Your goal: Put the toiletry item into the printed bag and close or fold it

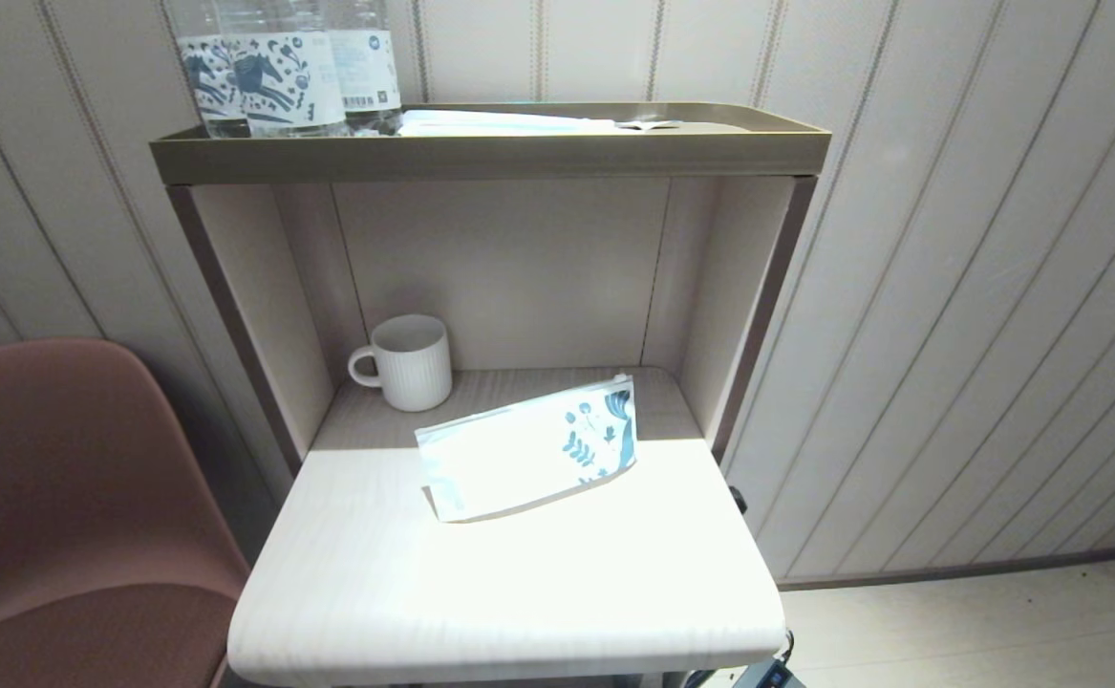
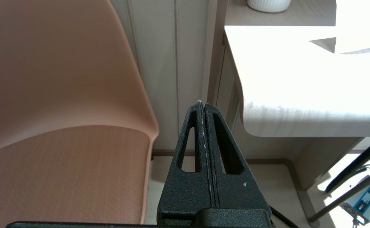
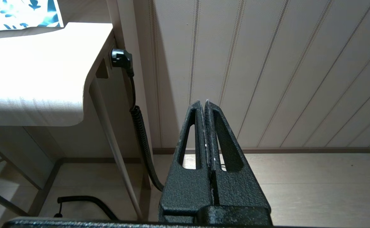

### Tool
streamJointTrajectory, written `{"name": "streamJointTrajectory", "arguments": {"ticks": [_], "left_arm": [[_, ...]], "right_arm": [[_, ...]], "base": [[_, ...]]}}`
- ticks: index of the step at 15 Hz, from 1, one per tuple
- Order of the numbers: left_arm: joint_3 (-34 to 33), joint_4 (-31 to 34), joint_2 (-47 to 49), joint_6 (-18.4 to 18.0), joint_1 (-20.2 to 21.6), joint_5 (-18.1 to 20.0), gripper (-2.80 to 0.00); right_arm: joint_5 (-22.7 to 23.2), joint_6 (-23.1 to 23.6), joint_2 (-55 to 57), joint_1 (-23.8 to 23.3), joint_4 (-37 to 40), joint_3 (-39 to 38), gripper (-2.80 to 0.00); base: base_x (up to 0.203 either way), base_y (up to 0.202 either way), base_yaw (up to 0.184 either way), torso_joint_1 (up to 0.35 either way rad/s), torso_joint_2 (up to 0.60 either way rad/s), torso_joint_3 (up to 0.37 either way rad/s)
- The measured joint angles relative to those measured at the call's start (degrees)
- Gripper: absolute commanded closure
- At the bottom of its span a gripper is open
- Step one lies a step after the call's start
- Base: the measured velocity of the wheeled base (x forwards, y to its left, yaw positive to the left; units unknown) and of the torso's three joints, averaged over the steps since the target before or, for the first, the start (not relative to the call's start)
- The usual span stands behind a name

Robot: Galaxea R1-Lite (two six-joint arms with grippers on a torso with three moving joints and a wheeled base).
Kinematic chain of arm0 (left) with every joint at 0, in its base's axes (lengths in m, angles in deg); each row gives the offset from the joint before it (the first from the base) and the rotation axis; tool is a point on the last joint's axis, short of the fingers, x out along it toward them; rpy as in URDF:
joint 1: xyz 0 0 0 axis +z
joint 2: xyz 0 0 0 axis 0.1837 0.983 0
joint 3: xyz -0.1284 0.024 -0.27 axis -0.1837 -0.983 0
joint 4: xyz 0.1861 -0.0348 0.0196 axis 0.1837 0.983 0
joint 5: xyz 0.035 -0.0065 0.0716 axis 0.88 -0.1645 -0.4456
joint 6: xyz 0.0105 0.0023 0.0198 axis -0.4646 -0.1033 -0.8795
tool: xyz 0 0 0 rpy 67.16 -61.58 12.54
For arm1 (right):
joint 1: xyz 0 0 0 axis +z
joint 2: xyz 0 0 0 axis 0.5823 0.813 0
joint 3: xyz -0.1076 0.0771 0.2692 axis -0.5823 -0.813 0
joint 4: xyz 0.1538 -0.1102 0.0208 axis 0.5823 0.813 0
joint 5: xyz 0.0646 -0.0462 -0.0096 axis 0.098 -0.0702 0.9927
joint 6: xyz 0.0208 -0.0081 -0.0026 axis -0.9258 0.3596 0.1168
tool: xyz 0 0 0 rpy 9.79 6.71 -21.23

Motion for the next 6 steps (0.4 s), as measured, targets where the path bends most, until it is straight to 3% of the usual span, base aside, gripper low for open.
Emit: {"name": "streamJointTrajectory", "arguments": {"ticks": [6], "left_arm": [[0.1, 0.0, 0.0, 0.0, 0.0, 0.0, 0.0]], "right_arm": [[0.0, -0.1, 0.0, -0.1, 0.0, 0.0, 0.0]], "base": [[0.0, 0.0, 0.0, 0.0, 0.0, 0.0]]}}
